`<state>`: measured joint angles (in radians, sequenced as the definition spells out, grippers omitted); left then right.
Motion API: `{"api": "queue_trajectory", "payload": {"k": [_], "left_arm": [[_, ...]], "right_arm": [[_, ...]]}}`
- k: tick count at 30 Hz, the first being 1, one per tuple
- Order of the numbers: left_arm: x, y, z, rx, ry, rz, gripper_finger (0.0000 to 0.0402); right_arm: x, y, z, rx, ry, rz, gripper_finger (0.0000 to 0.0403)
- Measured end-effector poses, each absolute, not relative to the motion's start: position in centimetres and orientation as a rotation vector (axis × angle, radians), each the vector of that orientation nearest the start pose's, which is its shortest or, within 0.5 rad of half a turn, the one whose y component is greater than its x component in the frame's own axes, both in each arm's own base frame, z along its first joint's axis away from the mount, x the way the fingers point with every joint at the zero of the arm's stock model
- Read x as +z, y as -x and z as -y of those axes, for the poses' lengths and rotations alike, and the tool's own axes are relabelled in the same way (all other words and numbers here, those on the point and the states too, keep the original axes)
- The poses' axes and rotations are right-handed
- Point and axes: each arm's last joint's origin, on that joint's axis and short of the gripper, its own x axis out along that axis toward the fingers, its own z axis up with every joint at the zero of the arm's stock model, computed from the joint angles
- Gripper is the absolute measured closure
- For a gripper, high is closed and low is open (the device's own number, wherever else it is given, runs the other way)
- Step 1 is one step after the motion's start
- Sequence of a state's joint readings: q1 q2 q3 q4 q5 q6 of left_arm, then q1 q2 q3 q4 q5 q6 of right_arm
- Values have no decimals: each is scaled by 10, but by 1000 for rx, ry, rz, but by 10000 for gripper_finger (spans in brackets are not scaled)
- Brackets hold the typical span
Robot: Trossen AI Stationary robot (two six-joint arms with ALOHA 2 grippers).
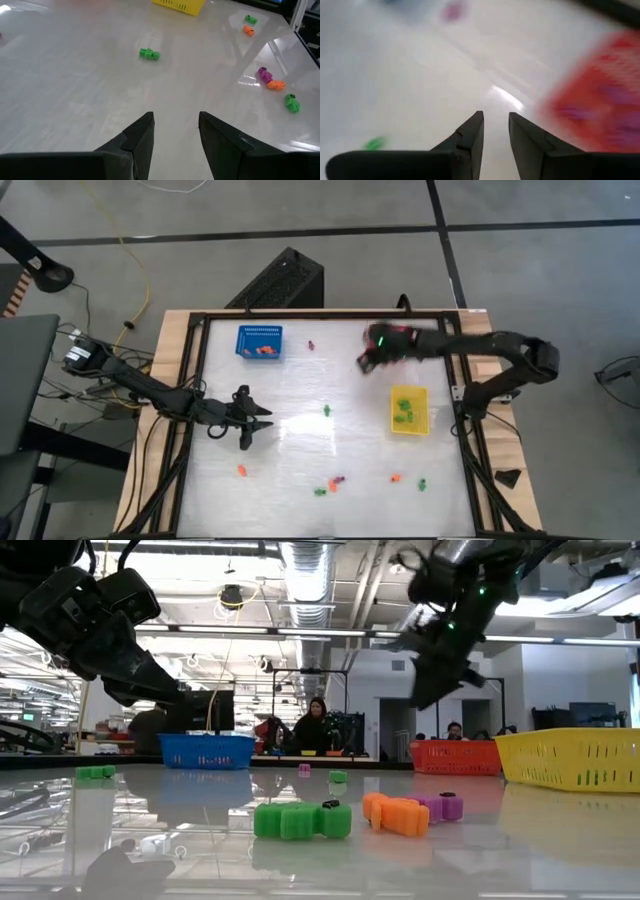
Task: Sort Halloween decoration
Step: Put the green skeleton toy into the red bin
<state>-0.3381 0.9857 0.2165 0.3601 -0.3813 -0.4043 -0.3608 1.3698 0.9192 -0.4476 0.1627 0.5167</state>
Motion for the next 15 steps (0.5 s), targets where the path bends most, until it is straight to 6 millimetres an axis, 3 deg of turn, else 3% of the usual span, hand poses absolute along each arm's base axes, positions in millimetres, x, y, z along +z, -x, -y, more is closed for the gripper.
{"api": "queue_trajectory", "payload": {"k": [6,10,15], "left_arm": [[157,-172,49,130,249,-375,258],[156,-173,49,143,244,-379,258],[156,-173,49,146,242,-381,258]], "right_arm": [[218,-303,0,-435,-413,-597,282],[203,-316,-51,-506,-283,-469,282],[177,-327,-89,-648,-285,-293,282]]}}
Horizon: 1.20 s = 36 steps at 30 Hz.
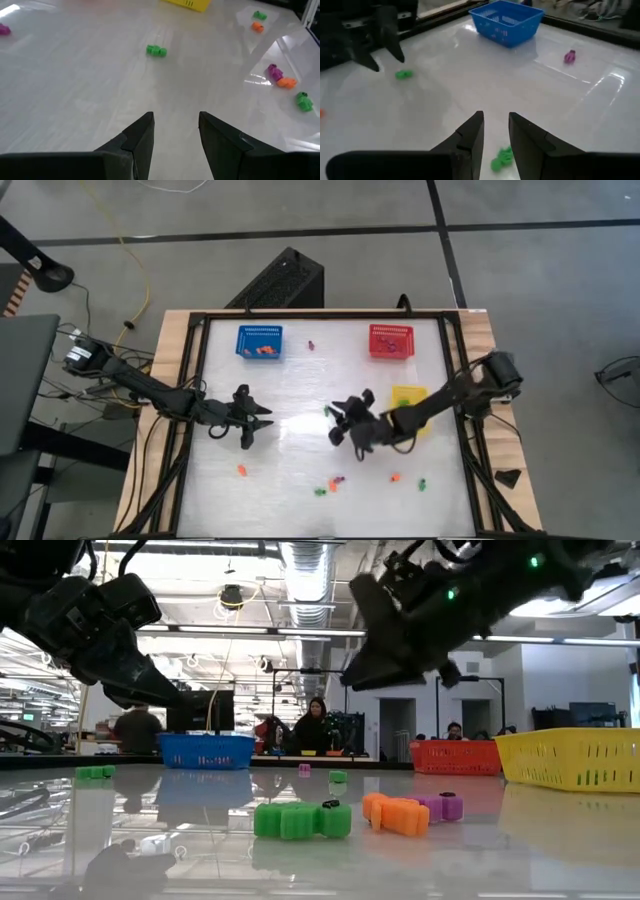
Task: Sort Halloween decoration
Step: Put the green skeleton toy into the red bin
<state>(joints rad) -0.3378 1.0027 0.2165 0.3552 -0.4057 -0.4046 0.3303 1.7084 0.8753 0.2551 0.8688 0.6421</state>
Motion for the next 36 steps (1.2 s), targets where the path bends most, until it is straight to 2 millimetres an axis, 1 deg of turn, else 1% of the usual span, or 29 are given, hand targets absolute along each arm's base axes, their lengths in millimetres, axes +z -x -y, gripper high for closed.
{"api": "queue_trajectory", "payload": {"k": [1,4,9,13,16,20,24,27,31,33,35,36], "left_arm": [[156,-173,49,146,244,-379,258],[156,-173,49,146,244,-378,258],[156,-173,49,147,250,-377,258],[156,-173,49,147,251,-378,258],[156,-173,49,147,251,-378,258],[156,-173,49,147,250,-379,258],[156,-173,49,147,247,-379,258],[156,-173,49,147,247,-379,258],[156,-173,49,147,247,-379,258],[156,-173,49,146,248,-375,258],[156,-173,49,146,249,-374,258],[156,-173,49,146,249,-373,258]], "right_arm": [[169,-329,-93,-663,-299,-271,282],[148,-336,-98,-690,-328,-241,282],[122,-343,-91,-740,-358,-243,276],[114,-349,-81,-747,-401,-241,250],[108,-353,-75,-701,-436,-273,222],[106,-356,-71,-622,-474,-336,184],[105,-357,-68,-599,-496,-357,168],[101,-357,-68,-608,-486,-367,173],[92,-358,-69,-623,-469,-384,194],[91,-357,-70,-627,-466,-390,212],[86,-357,-71,-633,-470,-399,239],[86,-357,-71,-638,-468,-397,255]]}}
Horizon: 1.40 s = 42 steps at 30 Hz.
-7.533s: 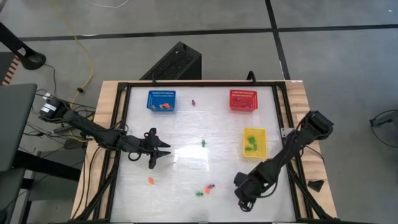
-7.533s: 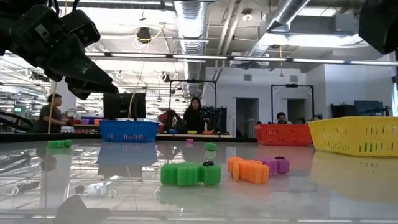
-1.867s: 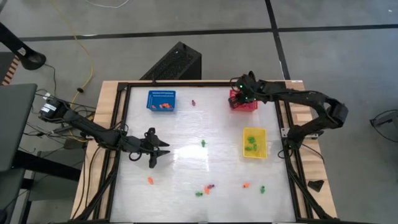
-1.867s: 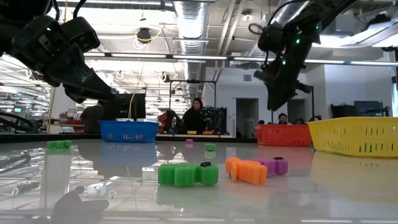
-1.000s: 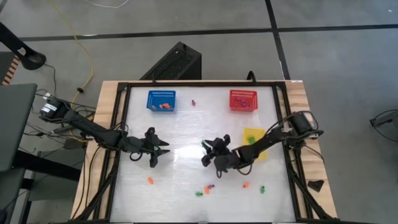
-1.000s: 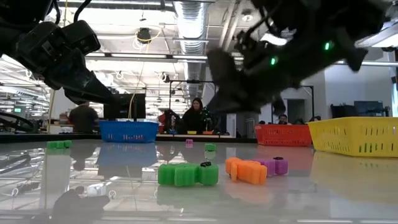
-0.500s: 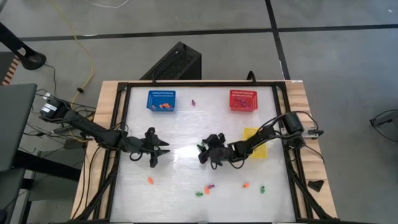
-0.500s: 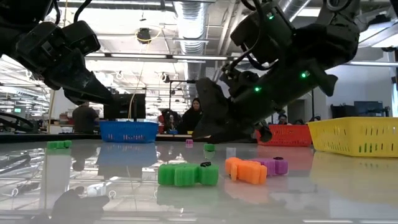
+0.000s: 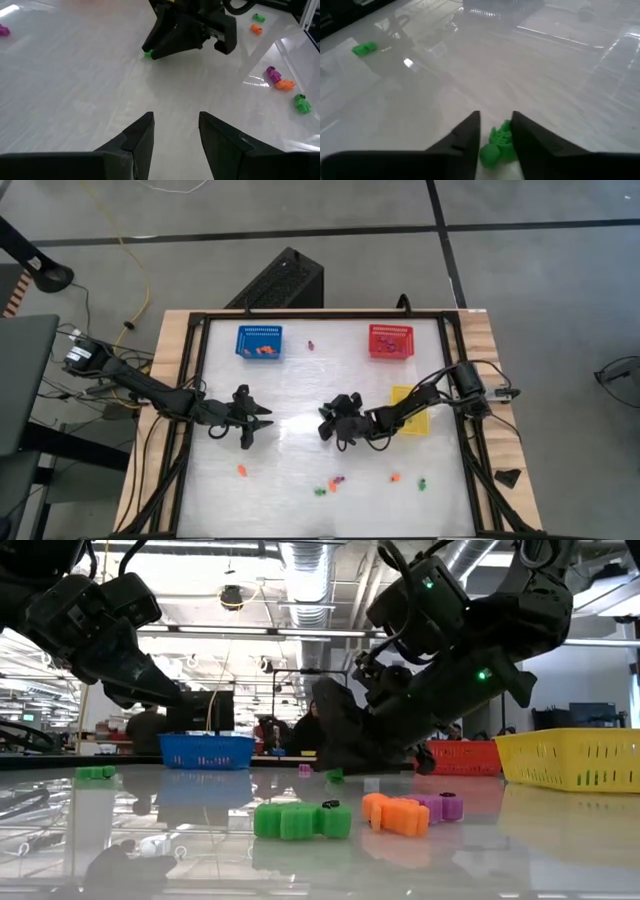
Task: Sort Halloween decoration
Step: Put the green skeleton toy into the red bin
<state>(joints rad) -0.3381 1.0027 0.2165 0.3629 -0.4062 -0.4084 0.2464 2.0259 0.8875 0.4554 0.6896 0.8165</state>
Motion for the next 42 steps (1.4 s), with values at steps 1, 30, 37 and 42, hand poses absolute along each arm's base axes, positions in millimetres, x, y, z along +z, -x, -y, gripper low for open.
{"api": "queue_trajectory", "payload": {"k": [1,30,37,42], "left_arm": [[157,-173,49,146,250,-371,258],[157,-173,49,144,251,-368,258],[157,-173,49,143,250,-366,258],[157,-173,49,143,248,-370,258]], "right_arm": [[87,-357,-71,-639,-466,-396,274],[144,-345,-84,-448,-405,-433,253],[114,-351,-77,-495,-388,-486,175],[108,-351,-77,-504,-368,-497,155]]}}
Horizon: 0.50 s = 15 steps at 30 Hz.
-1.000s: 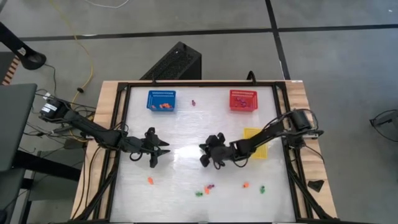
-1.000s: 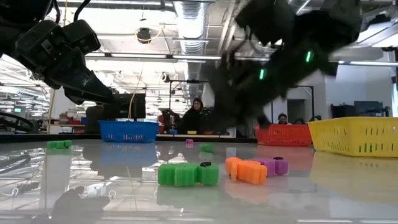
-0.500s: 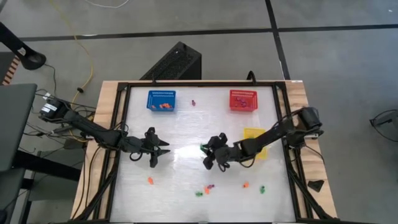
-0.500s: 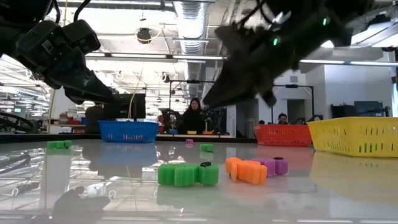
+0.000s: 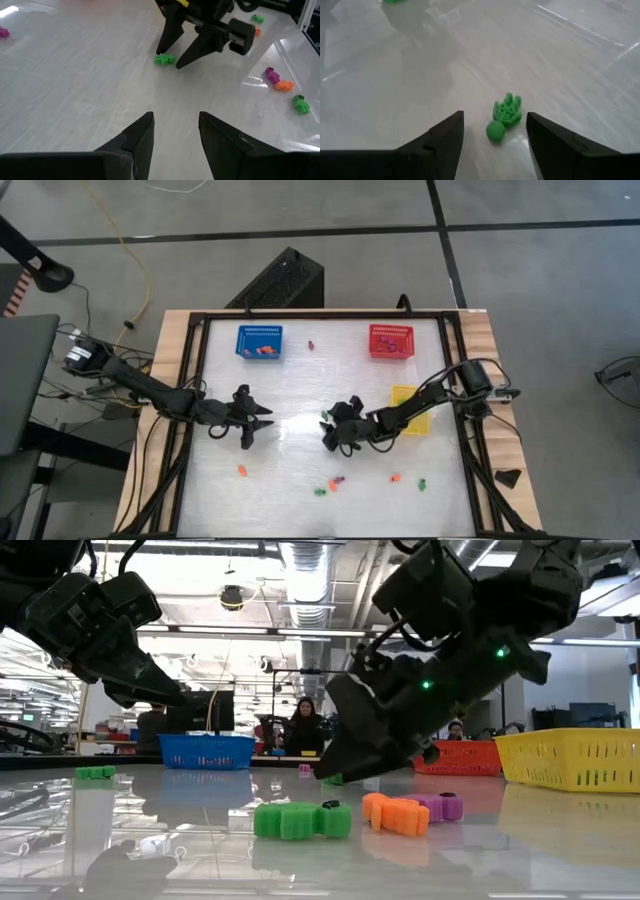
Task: Sort Halloween decoration
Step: Put the green skeleton toy into the red bin
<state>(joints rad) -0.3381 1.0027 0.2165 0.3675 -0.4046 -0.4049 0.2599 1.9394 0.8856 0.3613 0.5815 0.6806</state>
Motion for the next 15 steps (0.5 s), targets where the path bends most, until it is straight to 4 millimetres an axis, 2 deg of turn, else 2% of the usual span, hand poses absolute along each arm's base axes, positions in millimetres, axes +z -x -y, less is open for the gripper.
{"api": "queue_trajectory", "payload": {"k": [9,12,15], "left_arm": [[156,-173,49,146,244,-379,258],[156,-173,49,146,244,-379,258],[156,-173,49,147,243,-381,258]], "right_arm": [[88,-352,-77,-576,-370,-498,163],[87,-352,-76,-581,-368,-496,193],[86,-351,-76,-585,-364,-503,245]]}}
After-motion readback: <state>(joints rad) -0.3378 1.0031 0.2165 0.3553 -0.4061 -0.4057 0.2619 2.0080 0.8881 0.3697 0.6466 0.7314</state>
